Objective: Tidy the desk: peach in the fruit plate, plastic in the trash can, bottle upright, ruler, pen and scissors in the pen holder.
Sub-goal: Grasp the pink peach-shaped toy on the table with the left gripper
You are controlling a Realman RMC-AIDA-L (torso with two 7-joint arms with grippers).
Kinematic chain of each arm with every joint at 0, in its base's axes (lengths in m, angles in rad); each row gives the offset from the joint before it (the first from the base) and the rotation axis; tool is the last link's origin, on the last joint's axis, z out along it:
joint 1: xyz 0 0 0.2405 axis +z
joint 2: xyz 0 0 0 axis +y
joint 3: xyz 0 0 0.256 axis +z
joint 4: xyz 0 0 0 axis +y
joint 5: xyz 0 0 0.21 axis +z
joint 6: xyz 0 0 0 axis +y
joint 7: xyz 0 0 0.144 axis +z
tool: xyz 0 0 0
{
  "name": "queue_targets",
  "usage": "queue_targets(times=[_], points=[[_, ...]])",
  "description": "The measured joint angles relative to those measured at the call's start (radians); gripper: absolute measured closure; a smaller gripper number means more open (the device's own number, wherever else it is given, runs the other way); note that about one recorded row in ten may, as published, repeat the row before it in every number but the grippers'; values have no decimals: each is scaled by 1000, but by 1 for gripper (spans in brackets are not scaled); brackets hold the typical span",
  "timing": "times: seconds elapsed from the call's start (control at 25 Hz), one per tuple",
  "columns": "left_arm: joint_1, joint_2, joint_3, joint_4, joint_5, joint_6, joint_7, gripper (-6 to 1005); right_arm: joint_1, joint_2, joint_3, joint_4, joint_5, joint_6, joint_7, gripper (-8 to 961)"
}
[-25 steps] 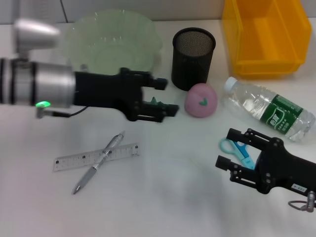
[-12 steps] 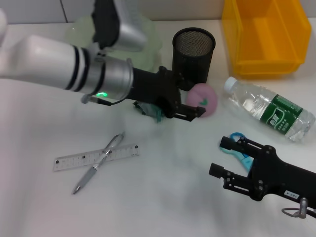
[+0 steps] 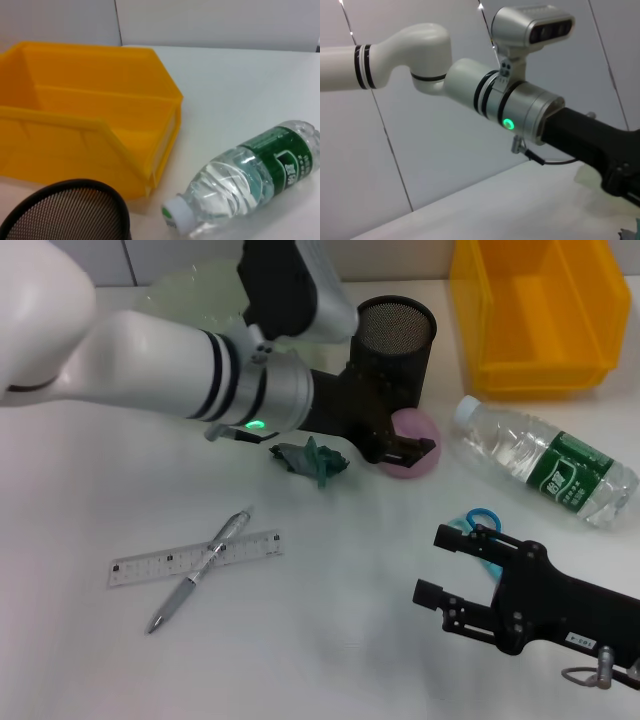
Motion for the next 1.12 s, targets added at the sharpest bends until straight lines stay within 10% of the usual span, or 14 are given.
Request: queue_targets(times=[1.12], points=[[-29,0,201,-82,-48,-239,-15,289,26,2,-5,9,6,10,-12,210]])
